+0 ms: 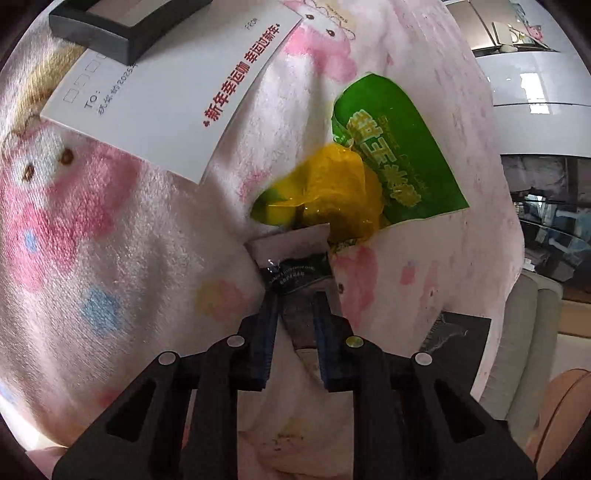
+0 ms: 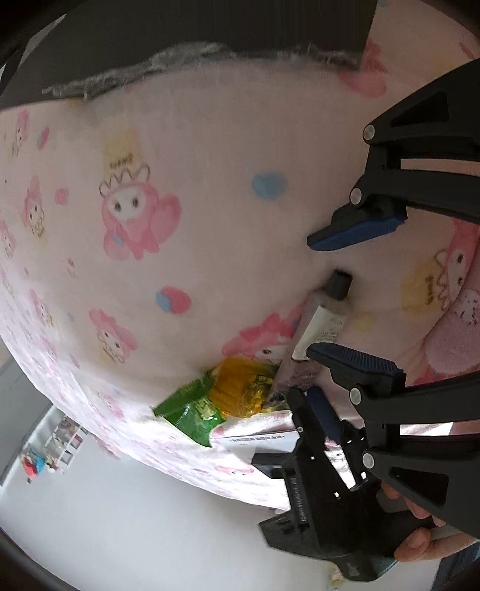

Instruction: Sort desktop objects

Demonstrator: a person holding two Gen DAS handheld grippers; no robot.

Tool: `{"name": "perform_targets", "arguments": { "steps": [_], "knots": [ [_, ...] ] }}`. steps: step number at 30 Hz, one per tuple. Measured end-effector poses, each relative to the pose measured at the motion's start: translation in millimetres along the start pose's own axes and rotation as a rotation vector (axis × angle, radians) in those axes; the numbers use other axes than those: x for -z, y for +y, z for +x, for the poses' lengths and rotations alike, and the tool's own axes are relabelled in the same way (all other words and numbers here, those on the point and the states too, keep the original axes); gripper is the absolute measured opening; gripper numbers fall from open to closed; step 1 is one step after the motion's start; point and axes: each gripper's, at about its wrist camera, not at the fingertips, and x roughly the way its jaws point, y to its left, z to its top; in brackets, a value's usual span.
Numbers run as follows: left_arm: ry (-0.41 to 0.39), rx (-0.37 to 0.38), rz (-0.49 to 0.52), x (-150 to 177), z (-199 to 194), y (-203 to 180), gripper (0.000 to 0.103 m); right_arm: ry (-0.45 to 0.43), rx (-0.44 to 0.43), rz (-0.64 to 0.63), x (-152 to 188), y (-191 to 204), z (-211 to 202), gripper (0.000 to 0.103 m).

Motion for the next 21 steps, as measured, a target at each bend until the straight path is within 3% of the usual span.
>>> {"name": "perform_targets", "arguments": {
  "steps": [2,4,7,12,14,17,19,21],
  "knots": [
    [-0.084,-0.07,-0.014,-17,-2,-1,0.018,0.023,0.008,0.004,5,2,4,0.049],
    [-0.12,-0.074,-0.049,-32,-1,2,0.018,0.051,0.014,0.001,8,2,10,0.049],
    [-0.087,-0.033,-0.081,-50,14,5,0.022,0.059,0.015,0.002,9,1,16,0.049],
    [-0.039,-0.005,-0.02,-76,46,-29,0.038,0.059,-0.023,-0.005,7,2,19,0.049],
    [-0.019,0.006,0.006,-87,60,-45,0.037,0.049,-0.045,-0.009,8,2,15,0.049],
    [0.002,0.008,0.057,-102,79,-69,0.028,0.028,-0.051,-0.01,11,-1,5,0.045],
    [-0.005,-0.031,0.118,-102,82,-81,0.027,0.013,-0.039,-0.01,13,-5,-4,0.037],
    [0.032,-0.013,0.176,-101,89,-95,0.026,-0.002,-0.026,-0.01,16,-8,-12,0.036]
  ]
}}
